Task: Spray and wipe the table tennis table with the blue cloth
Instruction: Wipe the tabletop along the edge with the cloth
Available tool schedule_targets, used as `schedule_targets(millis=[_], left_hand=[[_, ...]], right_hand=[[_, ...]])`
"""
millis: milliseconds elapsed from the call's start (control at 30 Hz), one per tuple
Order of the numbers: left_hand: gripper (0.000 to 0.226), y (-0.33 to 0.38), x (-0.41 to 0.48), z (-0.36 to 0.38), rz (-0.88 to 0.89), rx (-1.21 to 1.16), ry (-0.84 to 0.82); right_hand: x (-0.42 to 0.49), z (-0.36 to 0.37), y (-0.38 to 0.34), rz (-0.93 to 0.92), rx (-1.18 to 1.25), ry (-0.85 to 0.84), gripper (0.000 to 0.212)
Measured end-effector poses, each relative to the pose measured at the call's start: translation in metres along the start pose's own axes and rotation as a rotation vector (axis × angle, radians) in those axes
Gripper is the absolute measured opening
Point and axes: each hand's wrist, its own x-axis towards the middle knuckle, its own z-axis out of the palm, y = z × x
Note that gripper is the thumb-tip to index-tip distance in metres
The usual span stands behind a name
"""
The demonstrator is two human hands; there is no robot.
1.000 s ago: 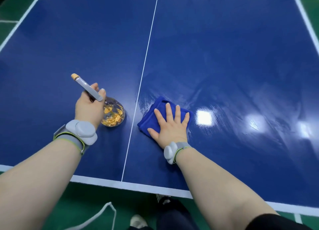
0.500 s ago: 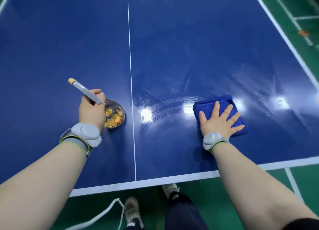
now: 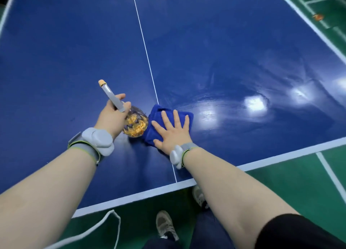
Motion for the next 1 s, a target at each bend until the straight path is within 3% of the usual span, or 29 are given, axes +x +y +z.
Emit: schedule_targets(millis=[133, 300, 467, 500, 600, 667, 867, 1000], left_hand=[[0.044, -0.003, 0.0, -0.004, -0.011, 0.023, -0.021], [0.042, 0.001, -0.008, 0.002, -0.021, 0.035, -0.012], [0.007, -0.005, -0.015, -0.003, 0.015, 0.105, -0.029], [0.009, -0.009, -0.019, -0.002, -0.015, 0.148, -0.05], [0.058, -0.033, -0.033, -0.007, -0.147, 0.315, -0.1], [0.067, -0.053, -0.039, -0.012, -0.168, 0.382, -0.139], [0.047, -0.073, -0.062, -0.009, -0.1, 0.366, -0.213], [0.039, -0.07, -0.071, 0.004, -0.052, 0.287, -0.204]], right_hand=[[-0.017, 0.003, 0.033, 0.11, 0.013, 0.039, 0.069], [-0.068, 0.01, 0.115, 0.511, 0.081, 0.105, 0.069], [-0.113, 0.016, 0.16, 0.848, 0.202, 0.124, 0.072], [-0.113, 0.017, 0.159, 0.886, 0.22, 0.122, 0.072], [-0.107, 0.018, 0.131, 0.956, 0.246, 0.126, 0.075], [-0.102, 0.02, 0.101, 0.89, 0.224, 0.13, 0.077], [-0.096, 0.043, -0.018, 0.353, 0.067, 0.071, 0.081], [-0.103, 0.047, -0.026, 0.085, 0.003, -0.004, 0.079]])
